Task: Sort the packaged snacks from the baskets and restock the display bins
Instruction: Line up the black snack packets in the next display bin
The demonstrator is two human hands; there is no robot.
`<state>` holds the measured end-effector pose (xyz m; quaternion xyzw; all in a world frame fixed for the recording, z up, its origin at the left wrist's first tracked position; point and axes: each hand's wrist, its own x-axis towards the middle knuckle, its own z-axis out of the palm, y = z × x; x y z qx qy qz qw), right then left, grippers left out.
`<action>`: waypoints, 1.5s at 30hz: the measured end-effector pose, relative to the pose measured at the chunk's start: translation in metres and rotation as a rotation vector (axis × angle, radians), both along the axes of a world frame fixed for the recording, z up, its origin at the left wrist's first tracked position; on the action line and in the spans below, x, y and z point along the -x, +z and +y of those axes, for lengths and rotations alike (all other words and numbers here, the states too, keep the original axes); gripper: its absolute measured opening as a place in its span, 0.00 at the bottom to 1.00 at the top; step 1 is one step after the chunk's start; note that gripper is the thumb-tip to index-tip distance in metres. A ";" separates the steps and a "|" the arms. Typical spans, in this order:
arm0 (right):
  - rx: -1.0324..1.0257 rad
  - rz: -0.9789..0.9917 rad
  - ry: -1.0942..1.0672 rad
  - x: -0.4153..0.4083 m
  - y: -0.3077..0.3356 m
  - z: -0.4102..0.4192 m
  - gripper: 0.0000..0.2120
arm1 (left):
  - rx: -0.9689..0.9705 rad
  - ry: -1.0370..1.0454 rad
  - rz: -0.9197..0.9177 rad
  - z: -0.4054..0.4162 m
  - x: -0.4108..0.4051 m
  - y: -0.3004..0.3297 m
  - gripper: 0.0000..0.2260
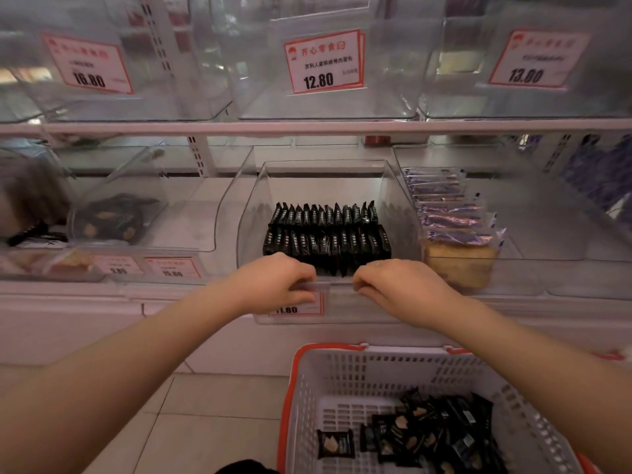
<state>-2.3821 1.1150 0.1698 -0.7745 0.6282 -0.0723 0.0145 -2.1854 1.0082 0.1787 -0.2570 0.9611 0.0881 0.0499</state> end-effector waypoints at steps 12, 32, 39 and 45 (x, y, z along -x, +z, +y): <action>0.336 0.006 -0.064 0.005 -0.016 0.037 0.09 | 0.345 0.102 0.137 0.058 0.028 -0.006 0.18; -0.941 -0.284 -0.651 0.102 -0.269 0.187 0.09 | -0.638 0.175 -0.328 0.180 0.116 -0.276 0.10; -0.727 -0.182 -0.463 0.097 -0.336 0.141 0.23 | -0.768 0.434 -0.344 0.179 0.122 -0.338 0.13; -0.722 0.008 -0.248 0.115 -0.374 0.102 0.24 | -0.800 0.750 -0.172 0.165 0.132 -0.376 0.15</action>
